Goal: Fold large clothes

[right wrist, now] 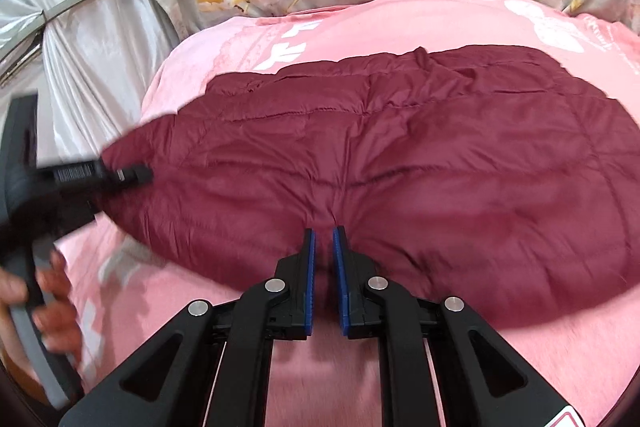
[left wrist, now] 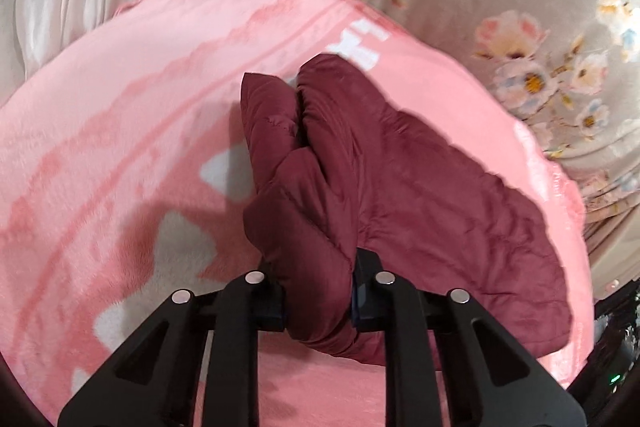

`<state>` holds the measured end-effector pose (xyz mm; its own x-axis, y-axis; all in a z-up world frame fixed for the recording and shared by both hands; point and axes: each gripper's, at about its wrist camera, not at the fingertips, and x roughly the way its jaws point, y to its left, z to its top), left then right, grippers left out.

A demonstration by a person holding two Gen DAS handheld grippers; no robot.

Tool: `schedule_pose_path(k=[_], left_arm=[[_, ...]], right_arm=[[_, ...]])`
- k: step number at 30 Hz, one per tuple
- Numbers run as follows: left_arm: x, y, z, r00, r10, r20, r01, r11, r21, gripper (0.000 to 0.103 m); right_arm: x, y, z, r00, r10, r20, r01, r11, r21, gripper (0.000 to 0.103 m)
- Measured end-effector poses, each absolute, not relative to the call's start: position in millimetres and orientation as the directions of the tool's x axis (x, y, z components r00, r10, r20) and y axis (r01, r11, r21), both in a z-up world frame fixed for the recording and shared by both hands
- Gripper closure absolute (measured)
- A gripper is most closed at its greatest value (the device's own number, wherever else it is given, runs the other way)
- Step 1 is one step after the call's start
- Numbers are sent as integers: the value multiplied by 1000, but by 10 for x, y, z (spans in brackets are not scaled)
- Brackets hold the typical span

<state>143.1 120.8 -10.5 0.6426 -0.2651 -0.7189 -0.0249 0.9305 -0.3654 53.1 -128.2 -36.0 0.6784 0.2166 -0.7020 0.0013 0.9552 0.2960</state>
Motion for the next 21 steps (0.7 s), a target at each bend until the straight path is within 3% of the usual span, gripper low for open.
schedule_pose_path(k=[6,11,16,21], left_arm=[[1260,956,410,694,-335,-638,93,920,-382,86],[1072,418,779,717,-367,-593,219,926,-307,86],[965,-180,926,706,-397,-587,326,917,-228,86],[873,-654,906,680,-415,-604,394,902,-177,86]], right_arm=[[555,-1293,-494,669,224,-709,3,952,305,92],[591,-1339,-547,668,256,-698,-1,939,344,92],[424,-1528,-472,682,312,-661,29,892,451,95],[112,-1790,-347,697,241,-675,89,906,415,98]])
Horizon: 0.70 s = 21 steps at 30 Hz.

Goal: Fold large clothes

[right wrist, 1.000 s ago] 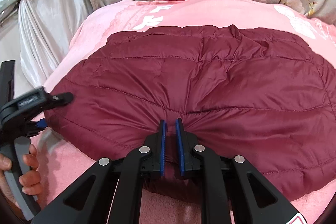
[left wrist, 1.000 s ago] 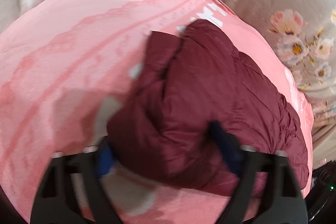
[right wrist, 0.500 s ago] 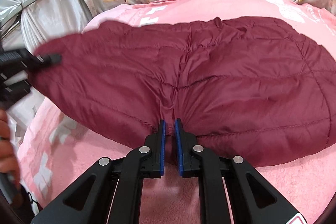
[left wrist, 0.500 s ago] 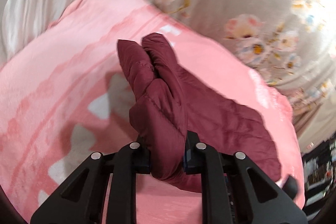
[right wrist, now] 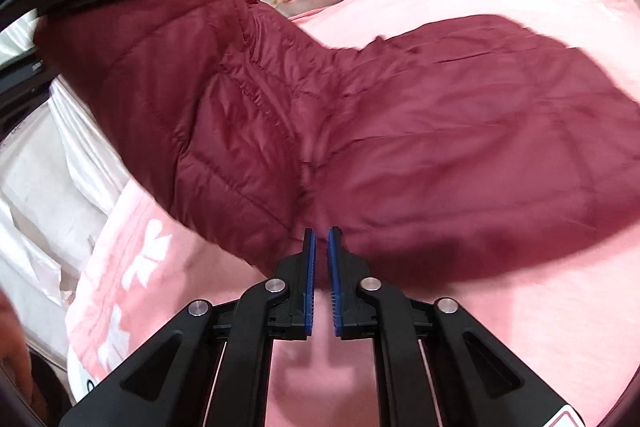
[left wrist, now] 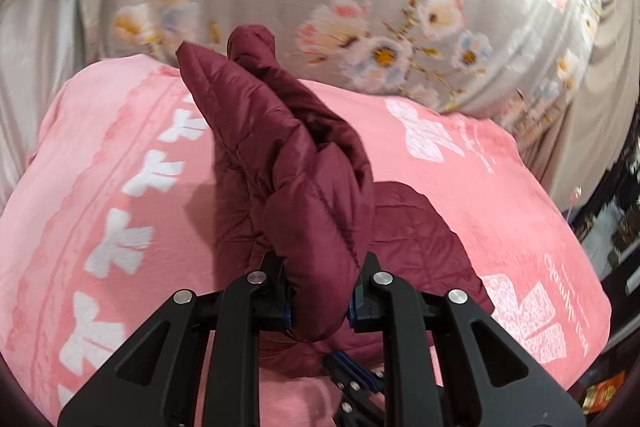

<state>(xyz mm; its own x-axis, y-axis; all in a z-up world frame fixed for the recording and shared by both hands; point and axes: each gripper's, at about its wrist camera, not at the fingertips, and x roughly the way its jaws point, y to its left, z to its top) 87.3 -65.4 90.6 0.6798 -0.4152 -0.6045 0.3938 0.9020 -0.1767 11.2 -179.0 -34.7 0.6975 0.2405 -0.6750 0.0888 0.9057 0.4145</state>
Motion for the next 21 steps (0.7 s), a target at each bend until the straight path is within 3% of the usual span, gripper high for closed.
schedule_pose_path(k=[5,13,18,21], left_arm=[[838,-1151,705,632,-426,-647,447,883,-145,86],[874,-2072,-30,457,-404,-793,526,841,-125,86],[763,-2390,-307,482,-313,-818,536,844,-8,85],[751,-2386,-204,459,-337,-822,539,841,-44,77]], right_arm=[[-225,-2244,-261,699,135,-702,206,902,379,98],[-768,-2824,39,680,-40,-732,358,890,284,97],[-851,-2999,180,686,-78,-723,388,880,273,97],[-817,-3052,302,703,-79,-707,386,877,287,95]])
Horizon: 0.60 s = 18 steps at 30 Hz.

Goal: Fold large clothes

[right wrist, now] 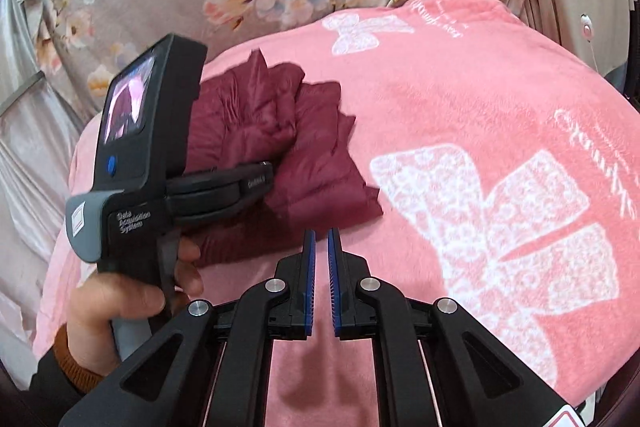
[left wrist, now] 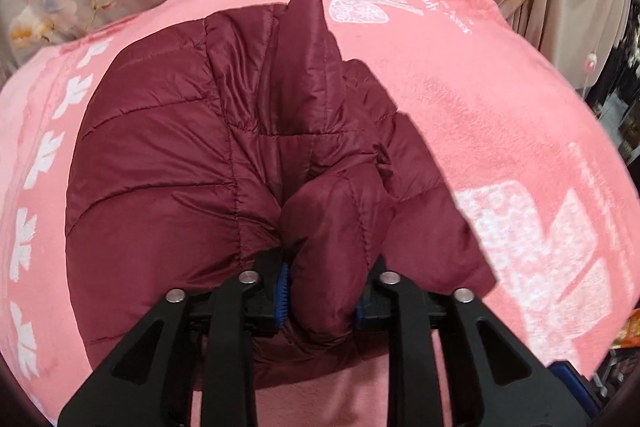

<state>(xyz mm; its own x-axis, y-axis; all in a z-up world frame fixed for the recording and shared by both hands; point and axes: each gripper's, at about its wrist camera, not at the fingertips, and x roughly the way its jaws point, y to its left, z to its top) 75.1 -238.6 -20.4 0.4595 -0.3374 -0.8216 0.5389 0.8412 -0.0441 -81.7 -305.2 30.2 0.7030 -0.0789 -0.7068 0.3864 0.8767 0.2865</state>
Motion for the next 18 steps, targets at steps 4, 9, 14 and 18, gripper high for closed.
schedule_pose_path(k=[4,9,14,18], left_arm=[[777,-2262,111,500,-369,-784,511,856,-77,58],[987,-1939,572,593,-366,-717,439,894,-93,38],[1390,-1507,783,652,-301,-696,327,940,-101,33],[1641,-1145,844,667,-269,-694,252,959,-130,33]], right_arm=[[-671,-3112,512,740,-85,-668,369,881,296,91],[-427,-3112,932,805,-111,-582,334,896,292,57],[-26,-3077,1291,848,-127,-514,307,909,282,43],[457,-3127,1428,850,-114,-514,311,896,316,33]])
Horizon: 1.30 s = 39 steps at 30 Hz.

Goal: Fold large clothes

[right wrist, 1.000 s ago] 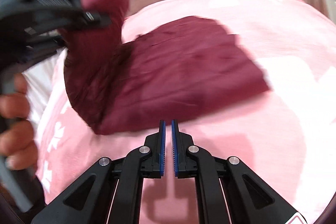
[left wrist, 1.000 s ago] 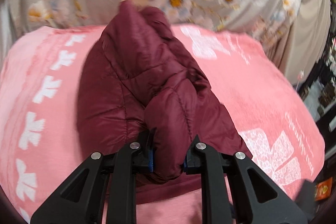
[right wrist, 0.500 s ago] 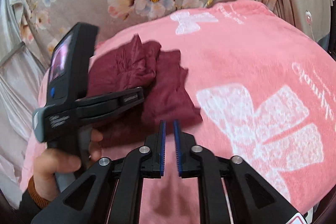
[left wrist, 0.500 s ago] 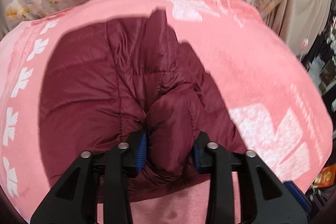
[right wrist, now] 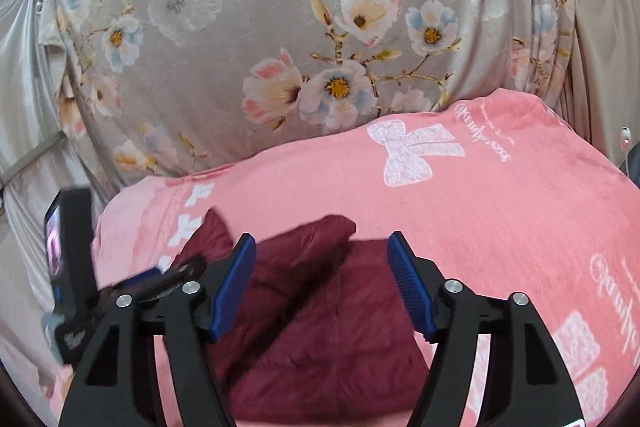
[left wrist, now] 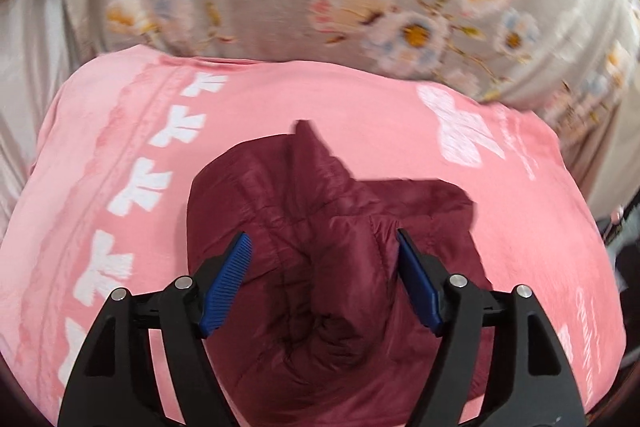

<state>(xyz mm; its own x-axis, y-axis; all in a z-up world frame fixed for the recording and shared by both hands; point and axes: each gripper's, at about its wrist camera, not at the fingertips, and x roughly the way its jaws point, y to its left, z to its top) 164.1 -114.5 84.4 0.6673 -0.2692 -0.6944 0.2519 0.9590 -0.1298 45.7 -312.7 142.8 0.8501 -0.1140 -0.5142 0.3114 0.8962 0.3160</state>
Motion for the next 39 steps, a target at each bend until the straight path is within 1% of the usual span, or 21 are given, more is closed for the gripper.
schedule_pose_path(k=[2,4,6,7,8,10,12,13,15,20,23,26,27,28,29,30,32,34,35,37,39], left_arm=[[1720,-961,907,666,-286,-689,230,957,-175,33],[1751,-657,1023,660,-359,-660,220,932,-287,32],[1717,-343,1158,639,-490,-593,247,860,-446,26],[1703,-277,1202,624,-534,-570,265,831,-488,20],[1672,-222,1263,610,-573,-548,290,804,-518,19],[1643,-193,1359,613,-592,-523,323,792,-518,19],[1635,-164,1389,653,-548,-522,309,823,-477,18],[1657,-152,1371,666,-525,-530,294,838,-460,17],[1760,-111,1235,667,-475,-574,239,866,-439,17],[1905,11,846,621,-453,-639,159,872,-464,17],[1910,17,724,605,-448,-658,152,876,-457,17],[1887,28,673,604,-434,-668,145,884,-444,17],[1882,40,664,604,-430,-671,144,887,-439,17],[1878,48,662,604,-427,-673,144,889,-435,17],[1870,65,661,606,-422,-674,145,892,-428,17],[1861,86,662,608,-417,-675,147,895,-421,17],[1841,122,666,615,-408,-674,147,900,-411,17],[1820,176,643,625,-390,-676,146,909,-390,17],[1809,179,631,629,-383,-676,146,913,-381,17],[1791,141,579,625,-382,-680,153,915,-374,17],[1801,-2,491,601,-403,-691,170,908,-382,17]], right_arm=[[670,-3182,1441,845,-76,-529,308,878,366,33],[781,-3207,1444,840,-53,-539,310,863,398,33],[831,-3200,1439,840,-50,-540,309,862,402,33],[847,-3187,1439,839,-56,-541,313,863,396,33],[865,-3173,1421,837,-60,-544,318,862,394,33],[887,-3143,1378,833,-48,-551,316,859,402,33],[944,-3071,1334,822,-35,-569,303,872,384,33],[973,-3025,1307,814,-34,-580,295,884,362,33],[1056,-2941,1237,792,-30,-610,281,905,320,31],[1448,-2694,1132,733,69,-676,172,943,283,28],[1769,-2471,1061,683,126,-720,81,966,246,23],[2007,-2266,837,596,155,-788,7,980,198,23],[2035,-2216,770,570,169,-804,-25,982,189,35],[2024,-2158,693,541,175,-823,-58,983,172,51],[1952,-2158,656,529,175,-830,-59,984,170,88],[1844,-2202,667,551,178,-816,-44,982,184,93],[1355,-2439,825,660,198,-725,-4,965,261,96],[862,-2646,892,735,193,-650,27,950,312,97],[482,-2748,861,765,162,-623,58,947,317,97],[105,-2850,634,758,107,-643,133,940,313,97],[-18,-2940,243,690,78,-720,209,931,300,95]])
